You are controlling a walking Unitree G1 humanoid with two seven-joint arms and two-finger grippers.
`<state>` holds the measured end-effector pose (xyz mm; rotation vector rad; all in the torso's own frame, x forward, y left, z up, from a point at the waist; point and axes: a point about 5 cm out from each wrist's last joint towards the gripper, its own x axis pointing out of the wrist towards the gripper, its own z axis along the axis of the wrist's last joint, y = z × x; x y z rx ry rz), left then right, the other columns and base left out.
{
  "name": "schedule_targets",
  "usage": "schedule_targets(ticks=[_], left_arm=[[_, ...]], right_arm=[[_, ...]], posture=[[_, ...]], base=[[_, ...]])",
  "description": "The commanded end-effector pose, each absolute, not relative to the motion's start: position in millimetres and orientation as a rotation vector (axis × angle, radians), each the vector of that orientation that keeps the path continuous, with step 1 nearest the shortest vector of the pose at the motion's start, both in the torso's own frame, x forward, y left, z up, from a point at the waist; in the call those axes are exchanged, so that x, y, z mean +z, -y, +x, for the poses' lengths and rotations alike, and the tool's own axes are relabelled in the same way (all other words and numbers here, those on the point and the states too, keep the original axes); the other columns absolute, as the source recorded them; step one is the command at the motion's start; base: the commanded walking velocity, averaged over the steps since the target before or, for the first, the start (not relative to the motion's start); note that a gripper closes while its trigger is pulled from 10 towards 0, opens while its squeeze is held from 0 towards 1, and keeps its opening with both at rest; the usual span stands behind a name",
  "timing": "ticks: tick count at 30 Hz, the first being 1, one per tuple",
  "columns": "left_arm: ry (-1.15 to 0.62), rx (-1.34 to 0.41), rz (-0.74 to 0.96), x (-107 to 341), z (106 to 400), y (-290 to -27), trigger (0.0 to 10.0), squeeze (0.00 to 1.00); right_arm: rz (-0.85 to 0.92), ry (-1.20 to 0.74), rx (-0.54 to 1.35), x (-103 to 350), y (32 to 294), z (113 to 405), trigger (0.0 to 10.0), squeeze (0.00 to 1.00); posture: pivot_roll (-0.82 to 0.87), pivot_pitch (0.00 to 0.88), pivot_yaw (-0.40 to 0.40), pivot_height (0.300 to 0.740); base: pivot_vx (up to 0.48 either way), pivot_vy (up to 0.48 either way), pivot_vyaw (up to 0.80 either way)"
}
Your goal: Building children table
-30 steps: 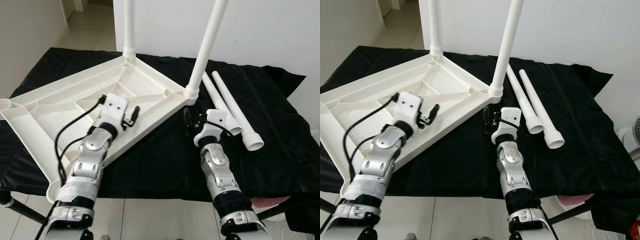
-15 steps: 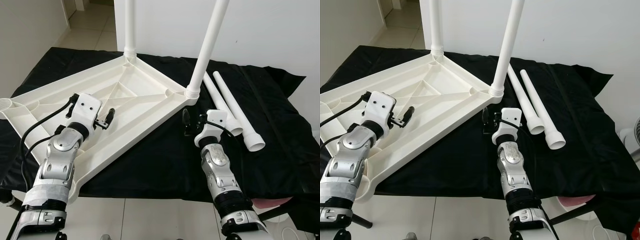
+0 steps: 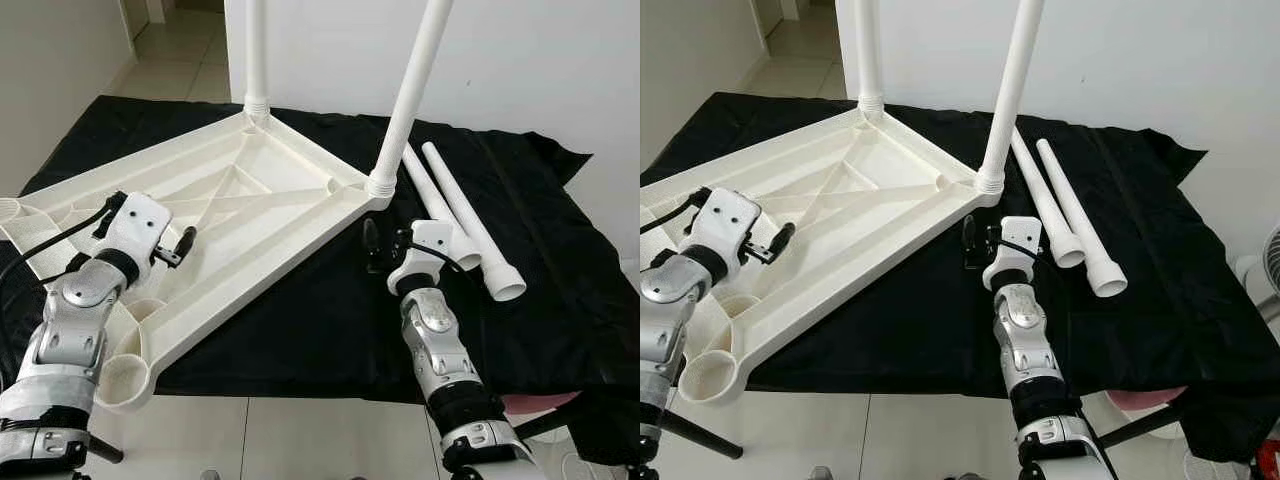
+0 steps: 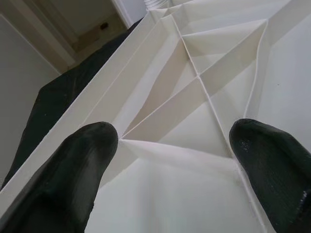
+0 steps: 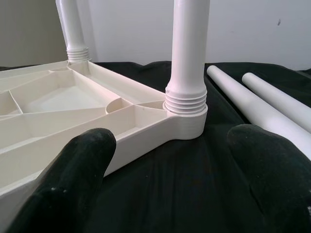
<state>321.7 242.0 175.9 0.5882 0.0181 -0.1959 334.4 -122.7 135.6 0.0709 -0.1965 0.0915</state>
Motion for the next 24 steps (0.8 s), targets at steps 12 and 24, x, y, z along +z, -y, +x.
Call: schedule_targets(ticks=[12, 24], left_arm=[[-0.124, -0.180, 0.734, 160.7, 310.8, -266.8, 10.0, 0.00], [-0.202, -0.309, 0.846, 143.8, 302.7, -259.6, 10.0, 0.00]], right_arm=[[0.064, 0.195, 0.087, 133.8, 124.9, 333.8, 10.0, 0.00], [0.066, 0.189, 0.083, 132.6, 125.0, 333.3, 10.0, 0.00]], posture=[[0.07, 0.030, -0.075, 0.740], [0.07, 0.043, -0.074, 0.740]], base=[[0.000, 0.000, 0.00], [0.000, 0.000, 0.00]])
